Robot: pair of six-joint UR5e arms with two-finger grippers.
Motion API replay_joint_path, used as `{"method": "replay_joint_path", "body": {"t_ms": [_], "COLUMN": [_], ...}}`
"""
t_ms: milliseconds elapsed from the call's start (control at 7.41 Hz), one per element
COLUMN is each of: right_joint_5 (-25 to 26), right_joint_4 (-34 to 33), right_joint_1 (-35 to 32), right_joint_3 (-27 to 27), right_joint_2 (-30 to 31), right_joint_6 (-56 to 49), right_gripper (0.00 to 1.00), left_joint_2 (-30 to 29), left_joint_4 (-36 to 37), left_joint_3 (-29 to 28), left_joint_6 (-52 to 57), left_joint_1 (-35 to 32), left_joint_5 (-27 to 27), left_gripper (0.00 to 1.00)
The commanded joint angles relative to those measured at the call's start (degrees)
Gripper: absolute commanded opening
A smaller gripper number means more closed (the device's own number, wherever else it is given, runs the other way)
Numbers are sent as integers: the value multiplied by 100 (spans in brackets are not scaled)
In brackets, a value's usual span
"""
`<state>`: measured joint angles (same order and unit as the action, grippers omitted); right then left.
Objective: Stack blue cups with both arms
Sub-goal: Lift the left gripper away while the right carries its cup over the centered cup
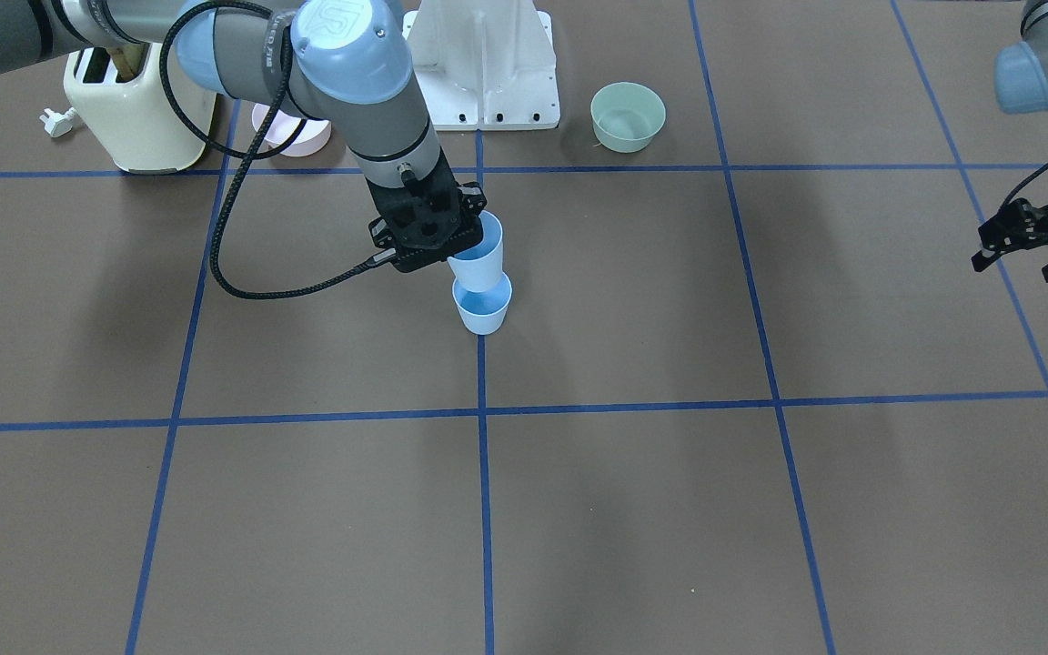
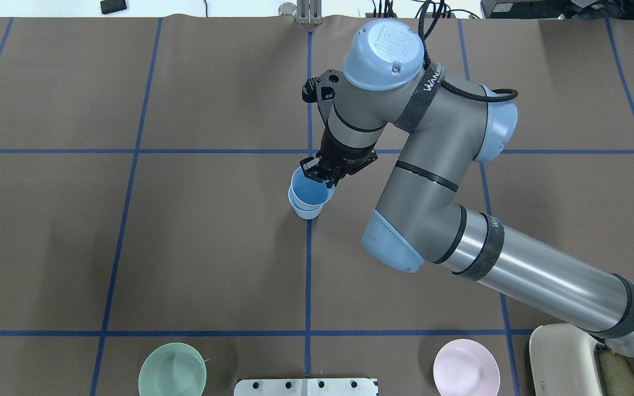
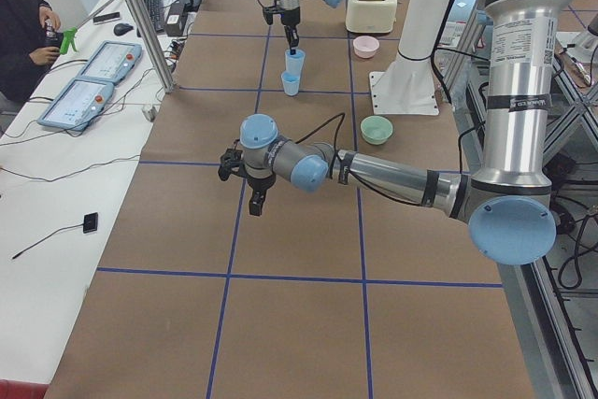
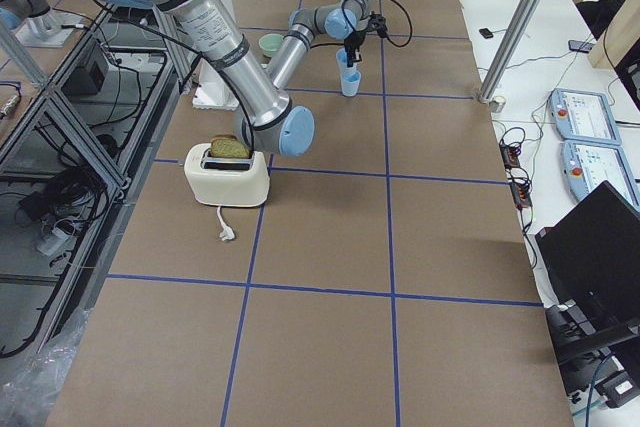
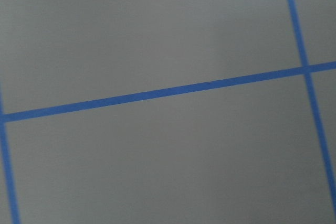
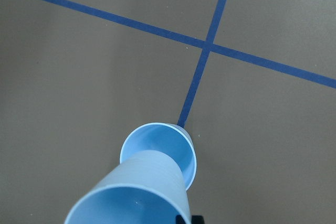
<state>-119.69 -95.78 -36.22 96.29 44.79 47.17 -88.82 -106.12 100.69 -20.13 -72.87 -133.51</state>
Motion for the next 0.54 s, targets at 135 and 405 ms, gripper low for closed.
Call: {"method": "replay_joint_path", "body": {"t_ms": [135, 405], "right_joint_5": [200, 209], "right_joint_4": [15, 322], "right_joint_1": [62, 80], "right_joint_3": [-154, -355], "right_joint_2": [-6, -6], "right_joint_6": [-6, 3], "right_gripper": [0, 0], "left_joint_2": [101, 155], "left_joint_4": [13, 13], "left_joint_3": [-58, -58], "left_joint_6": [132, 140], "left_joint_1": [-253, -430], "left_joint_5": [-26, -122], "left_gripper": [96, 96]}}
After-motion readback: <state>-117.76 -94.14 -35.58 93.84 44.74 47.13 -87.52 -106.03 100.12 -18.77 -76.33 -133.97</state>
